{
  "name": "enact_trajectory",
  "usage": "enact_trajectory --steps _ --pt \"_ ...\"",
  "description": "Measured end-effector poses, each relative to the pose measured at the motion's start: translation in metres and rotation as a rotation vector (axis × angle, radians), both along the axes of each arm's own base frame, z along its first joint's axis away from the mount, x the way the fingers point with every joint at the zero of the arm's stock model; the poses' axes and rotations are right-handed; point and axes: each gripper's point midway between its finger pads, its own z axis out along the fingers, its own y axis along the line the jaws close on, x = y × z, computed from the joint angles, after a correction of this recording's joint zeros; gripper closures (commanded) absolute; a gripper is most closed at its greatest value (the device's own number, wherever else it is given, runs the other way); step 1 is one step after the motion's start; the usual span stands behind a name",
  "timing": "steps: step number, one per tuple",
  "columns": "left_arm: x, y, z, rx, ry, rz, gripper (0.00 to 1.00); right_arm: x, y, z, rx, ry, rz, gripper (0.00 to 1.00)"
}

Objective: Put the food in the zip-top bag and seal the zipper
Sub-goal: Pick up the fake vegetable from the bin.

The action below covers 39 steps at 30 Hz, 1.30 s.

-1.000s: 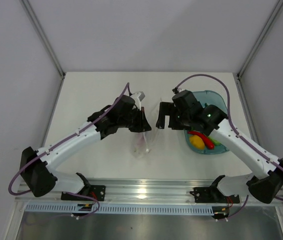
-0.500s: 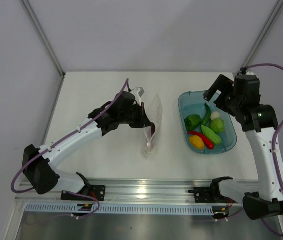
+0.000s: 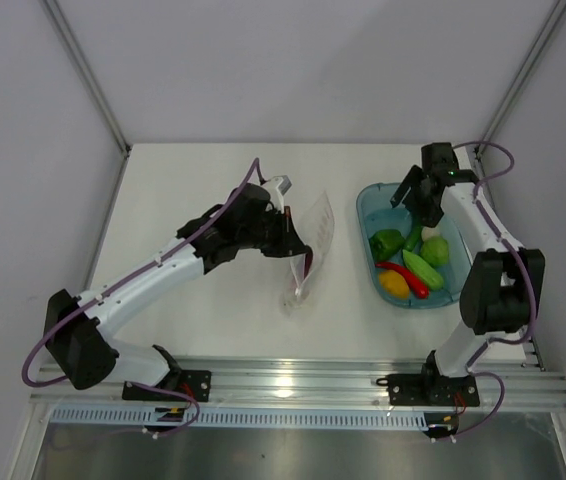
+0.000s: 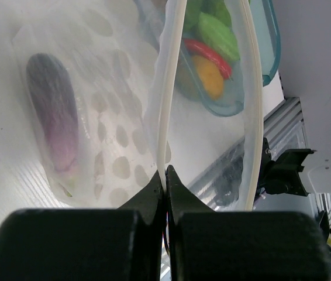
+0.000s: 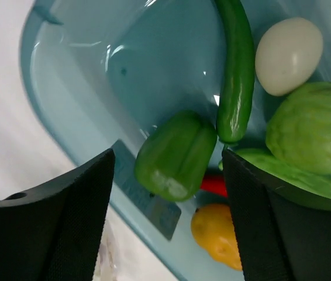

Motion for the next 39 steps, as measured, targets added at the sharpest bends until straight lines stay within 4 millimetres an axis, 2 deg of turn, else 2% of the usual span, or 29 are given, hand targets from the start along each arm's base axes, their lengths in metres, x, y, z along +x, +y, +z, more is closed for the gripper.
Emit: enact_trajectory --steps 2,7,9,18,24,25,27,28,29,30,35,37,39 --pt "-0.001 -0.001 0.0 -0.003 0.003 -0.007 0.99 0.008 0.001 -0.021 -0.008 0.039 -0.008 0.33" --pt "-0.002 -0.003 0.0 -0.013 0.001 -0.015 0.99 0.014 -0.006 -0.073 -0.05 0.146 -0.042 0.34" --pt "-0.003 -0.003 -0.001 -0.016 0.003 -0.02 0.99 0.013 -0.01 -0.085 -0.077 0.174 -0.052 0.34" --pt "-0.005 -0.003 -0.003 -0.016 0.012 -0.03 0.99 0.014 -0.029 -0.09 -0.16 0.169 -0.084 0.35" --pt "-0.005 -0.004 -0.003 -0.017 0.014 -0.032 0.99 0.013 -0.036 -0.109 -0.169 0.197 -0.084 0.36" --pt "-0.005 -0.004 -0.003 -0.017 0.014 -0.032 1.0 0.012 -0.037 -0.114 -0.17 0.207 -0.083 0.38" --pt "-0.005 -0.004 -0.003 -0.017 0.014 -0.032 0.99 0.01 -0.037 -0.123 -0.172 0.223 -0.075 0.53" --pt "-0.005 -0.004 -0.003 -0.017 0.014 -0.032 0.99 0.009 -0.036 -0.128 -0.171 0.232 -0.072 0.74" --pt "-0.005 -0.004 -0.003 -0.017 0.013 -0.032 0.99 0.01 -0.036 -0.13 -0.174 0.234 -0.064 0.81" --pt "-0.005 -0.004 -0.003 -0.016 0.013 -0.032 0.99 0.012 -0.036 -0.129 -0.175 0.225 -0.064 0.84" --pt "-0.005 -0.004 -0.004 -0.016 0.014 -0.032 0.99 0.014 -0.037 -0.122 -0.183 0.202 -0.066 0.85" --pt "-0.005 -0.004 -0.004 -0.015 0.015 -0.031 0.99 0.014 -0.038 -0.11 -0.19 0.181 -0.062 0.86" --pt "-0.005 -0.004 -0.006 -0.012 0.019 -0.031 0.99 0.014 -0.038 -0.087 -0.197 0.138 -0.057 0.86"
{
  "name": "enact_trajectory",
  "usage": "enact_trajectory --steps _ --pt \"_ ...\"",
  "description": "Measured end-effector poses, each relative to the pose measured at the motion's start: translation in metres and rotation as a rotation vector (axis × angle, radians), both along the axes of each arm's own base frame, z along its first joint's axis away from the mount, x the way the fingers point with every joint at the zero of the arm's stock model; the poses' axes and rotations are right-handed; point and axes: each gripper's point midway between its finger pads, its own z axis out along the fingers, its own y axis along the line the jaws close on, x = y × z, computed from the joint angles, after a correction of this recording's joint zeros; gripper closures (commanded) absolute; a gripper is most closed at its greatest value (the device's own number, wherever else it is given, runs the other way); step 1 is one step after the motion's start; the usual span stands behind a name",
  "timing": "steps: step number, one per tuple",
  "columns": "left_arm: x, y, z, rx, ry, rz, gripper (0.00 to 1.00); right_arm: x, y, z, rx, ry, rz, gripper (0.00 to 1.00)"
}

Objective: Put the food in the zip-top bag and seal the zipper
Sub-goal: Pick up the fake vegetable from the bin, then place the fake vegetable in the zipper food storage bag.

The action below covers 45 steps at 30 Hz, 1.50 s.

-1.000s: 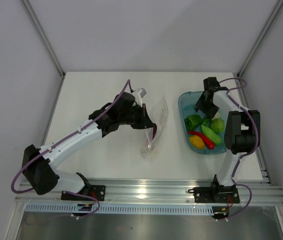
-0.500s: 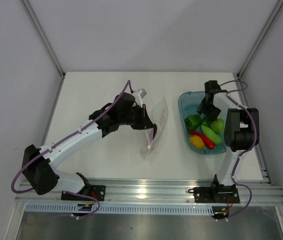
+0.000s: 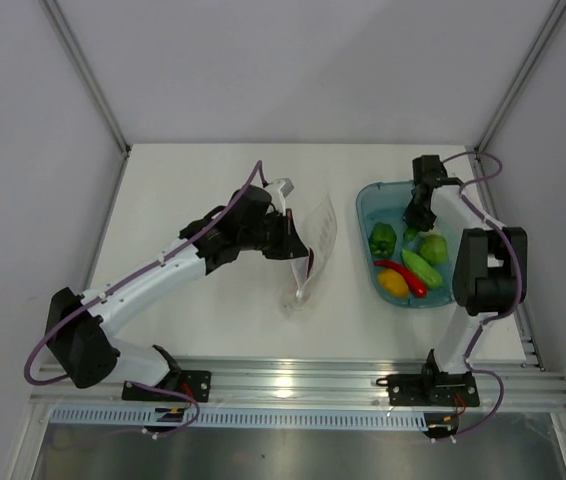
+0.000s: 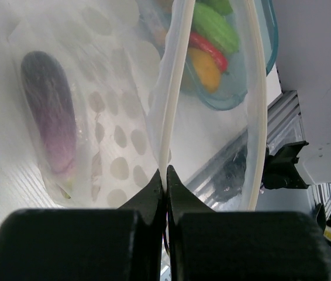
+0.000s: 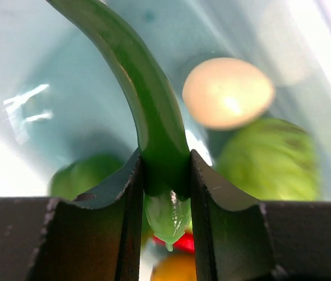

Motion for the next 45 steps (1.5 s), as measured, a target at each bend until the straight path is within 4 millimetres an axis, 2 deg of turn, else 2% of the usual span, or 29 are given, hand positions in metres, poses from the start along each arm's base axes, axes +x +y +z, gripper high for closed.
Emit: enact_trajectory --steps 5,8,10,14,19,23,25,29,32,35,39,42,45 --pt "0.003 0.0 -0.008 0.017 0.013 0.017 0.99 -0.005 0.004 0.089 0.005 -0.179 0.031 0.87" --pt "0.007 0.002 -0.009 0.026 0.01 0.043 1.0 -0.018 0.018 0.137 0.053 -0.281 0.075 0.87" --pt "0.009 0.003 -0.01 0.03 0.009 0.059 0.99 -0.035 0.042 0.163 0.113 -0.33 0.143 0.87" --pt "0.012 0.004 -0.01 0.036 0.005 0.083 0.99 -0.082 0.113 0.201 0.348 -0.41 0.345 0.87" --pt "0.013 0.005 -0.012 0.046 -0.002 0.097 1.0 -0.145 0.18 0.22 0.658 -0.375 0.523 0.87" --pt "0.009 0.001 -0.012 0.048 -0.001 0.1 0.99 -0.177 0.229 0.236 0.835 -0.315 0.616 0.87" --pt "0.006 -0.002 -0.012 0.05 -0.002 0.102 0.99 -0.188 0.245 0.247 0.909 -0.311 0.628 0.87" --pt "0.003 -0.005 -0.013 0.064 -0.018 0.119 0.99 -0.209 0.253 0.268 1.077 -0.313 0.563 0.91" --pt "0.0 -0.006 -0.012 0.06 -0.037 0.144 0.99 -0.219 0.252 0.272 1.157 -0.301 0.5 0.91" --pt "-0.003 -0.004 -0.014 0.055 -0.04 0.166 1.0 -0.227 0.249 0.264 1.211 -0.265 0.423 0.9" --pt "-0.002 -0.005 -0.014 0.05 -0.05 0.183 0.99 -0.231 0.248 0.239 1.252 -0.185 0.316 0.9" --pt "-0.003 -0.008 -0.013 0.048 -0.056 0.189 0.99 -0.232 0.253 0.22 1.268 -0.118 0.256 0.9" --pt "-0.006 -0.01 -0.013 0.05 -0.06 0.186 0.99 -0.233 0.261 0.212 1.278 -0.068 0.224 0.9"
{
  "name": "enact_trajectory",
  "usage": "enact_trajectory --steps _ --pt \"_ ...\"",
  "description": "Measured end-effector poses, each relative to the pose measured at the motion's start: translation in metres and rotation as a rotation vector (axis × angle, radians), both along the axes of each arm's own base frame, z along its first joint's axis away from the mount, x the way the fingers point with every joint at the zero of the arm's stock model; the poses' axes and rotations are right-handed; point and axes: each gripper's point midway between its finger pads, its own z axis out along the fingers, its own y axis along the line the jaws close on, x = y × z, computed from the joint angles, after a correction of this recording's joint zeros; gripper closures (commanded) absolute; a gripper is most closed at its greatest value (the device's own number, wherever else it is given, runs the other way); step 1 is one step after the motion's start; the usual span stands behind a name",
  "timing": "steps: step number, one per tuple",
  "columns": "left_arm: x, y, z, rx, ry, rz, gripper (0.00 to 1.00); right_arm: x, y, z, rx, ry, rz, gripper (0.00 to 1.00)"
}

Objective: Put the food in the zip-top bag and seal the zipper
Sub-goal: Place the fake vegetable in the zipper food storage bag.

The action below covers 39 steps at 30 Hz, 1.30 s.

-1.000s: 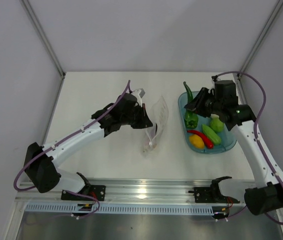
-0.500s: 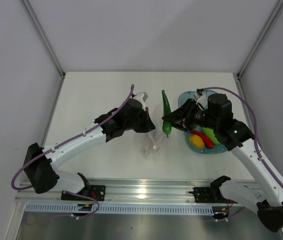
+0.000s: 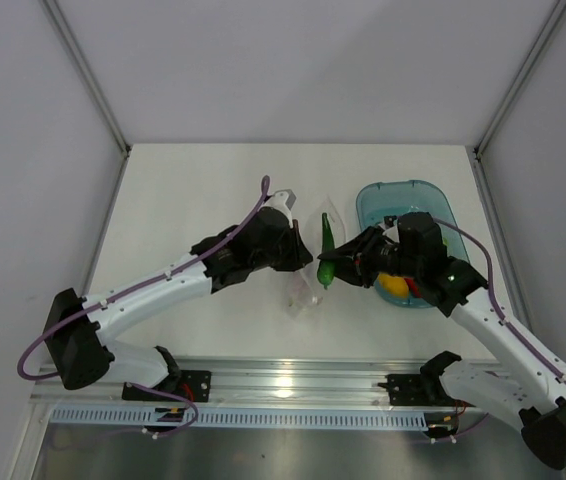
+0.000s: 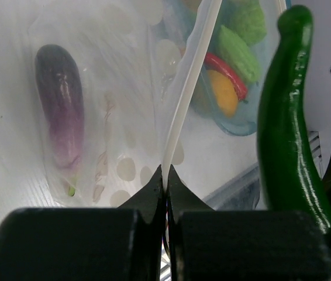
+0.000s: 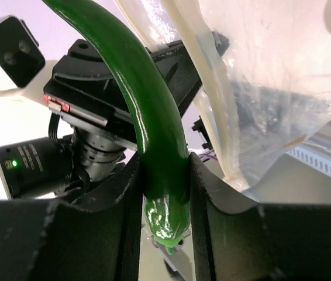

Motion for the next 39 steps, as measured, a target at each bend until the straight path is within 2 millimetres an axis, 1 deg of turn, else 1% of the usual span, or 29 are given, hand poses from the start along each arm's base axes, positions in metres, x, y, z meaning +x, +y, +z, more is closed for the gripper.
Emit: enact_trajectory --steps 4,8,13,16,19,20,22,23,25,29,32,36,39 --pt "-0.002 -0.001 0.0 0.005 -0.007 0.005 0.99 0.004 0.006 -0.001 0.018 0.031 -0.02 0.89" --pt "-0.003 -0.002 -0.001 0.006 -0.018 0.008 0.99 0.01 0.006 -0.006 0.015 0.066 -0.062 0.88" --pt "-0.006 -0.002 -0.003 0.007 -0.025 0.006 0.99 0.018 0.002 -0.022 -0.038 0.111 -0.116 0.84" --pt "-0.009 -0.004 -0.002 0.003 -0.028 -0.001 0.99 0.026 0.0 -0.037 -0.111 0.124 -0.131 0.81" --pt "-0.011 -0.006 -0.001 0.001 -0.03 -0.008 1.0 0.039 0.001 -0.044 -0.209 0.099 -0.125 0.74" --pt "-0.011 -0.006 -0.001 0.001 -0.03 -0.009 0.99 0.044 0.001 -0.046 -0.245 0.081 -0.12 0.69" --pt "-0.011 -0.006 -0.001 0.001 -0.03 -0.009 0.99 0.054 0.001 -0.044 -0.308 0.03 -0.106 0.65" --pt "-0.011 -0.006 -0.001 0.001 -0.031 -0.009 0.99 0.058 0.001 -0.043 -0.339 0.006 -0.098 0.61" --pt "-0.011 -0.006 -0.001 0.002 -0.032 -0.008 0.99 0.063 -0.001 -0.039 -0.398 -0.052 -0.084 0.56" --pt "-0.011 -0.006 -0.001 0.003 -0.032 -0.008 0.99 0.065 -0.007 -0.03 -0.527 -0.161 -0.06 0.36" --pt "-0.011 -0.006 -0.001 0.003 -0.031 -0.008 1.0 0.065 -0.007 -0.027 -0.574 -0.219 -0.032 0.34" --pt "-0.011 -0.006 -0.002 0.005 -0.03 -0.008 0.99 0.06 -0.01 -0.039 -0.638 -0.223 0.008 0.34" --pt "-0.012 -0.005 -0.001 0.009 -0.026 -0.01 0.99 0.052 -0.009 -0.041 -0.674 -0.249 0.046 0.34"
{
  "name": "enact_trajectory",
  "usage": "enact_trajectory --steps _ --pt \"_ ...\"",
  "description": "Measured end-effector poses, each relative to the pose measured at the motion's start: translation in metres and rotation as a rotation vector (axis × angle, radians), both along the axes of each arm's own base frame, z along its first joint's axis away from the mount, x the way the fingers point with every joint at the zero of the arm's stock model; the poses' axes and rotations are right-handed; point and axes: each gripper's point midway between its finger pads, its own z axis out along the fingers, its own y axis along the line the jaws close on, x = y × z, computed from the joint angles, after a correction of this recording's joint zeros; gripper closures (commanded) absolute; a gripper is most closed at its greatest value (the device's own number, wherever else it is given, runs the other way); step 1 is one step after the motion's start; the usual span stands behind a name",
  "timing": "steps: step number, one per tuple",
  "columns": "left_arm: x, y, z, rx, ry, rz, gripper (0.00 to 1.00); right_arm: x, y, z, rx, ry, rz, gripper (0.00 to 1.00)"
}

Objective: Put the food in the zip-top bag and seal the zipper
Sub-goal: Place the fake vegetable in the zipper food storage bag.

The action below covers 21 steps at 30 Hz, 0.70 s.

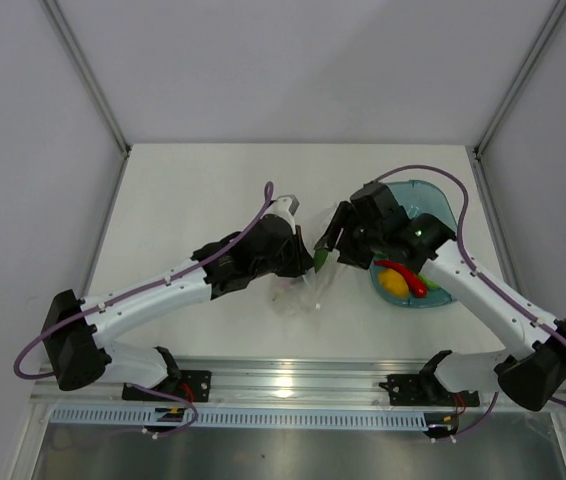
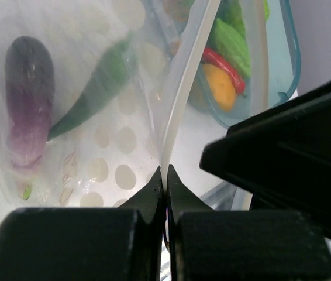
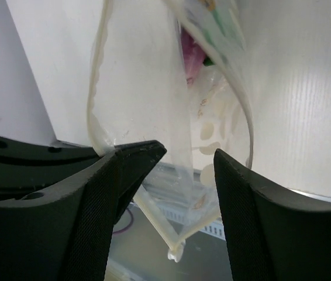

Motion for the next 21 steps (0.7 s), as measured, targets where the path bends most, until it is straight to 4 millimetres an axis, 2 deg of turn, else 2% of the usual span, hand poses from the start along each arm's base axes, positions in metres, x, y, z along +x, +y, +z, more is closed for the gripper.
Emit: enact_trajectory --steps 2,5,10,13,14,17,18,21 --pt "0.0 -0.001 0.003 -0.001 0.002 -0.005 0.99 -0.003 -0.002 0.006 -0.028 -0.025 0.023 0.34" --pt "0.0 -0.007 0.01 -0.007 0.006 -0.022 0.99 -0.002 -0.01 0.035 -0.038 -0.113 0.03 0.35" --pt "0.003 -0.016 0.018 -0.007 0.024 -0.065 0.99 0.004 -0.056 0.114 -0.001 -0.315 -0.05 0.35" --pt "0.0 -0.009 0.027 -0.026 0.011 -0.064 0.99 0.002 -0.086 0.144 0.001 -0.395 -0.109 0.35" --pt "-0.002 -0.004 0.034 -0.041 -0.001 -0.06 0.99 0.001 -0.093 0.149 -0.006 -0.409 -0.119 0.35" --pt "-0.003 0.005 0.057 -0.083 -0.042 -0.055 1.0 0.001 -0.112 0.144 -0.065 -0.404 -0.139 0.13" --pt "-0.001 0.006 0.062 -0.093 -0.051 -0.053 0.99 0.002 -0.117 0.136 -0.101 -0.387 -0.136 0.03" --pt "0.005 0.001 0.057 -0.087 -0.048 -0.054 0.99 0.013 -0.14 0.102 -0.216 -0.315 -0.176 0.01"
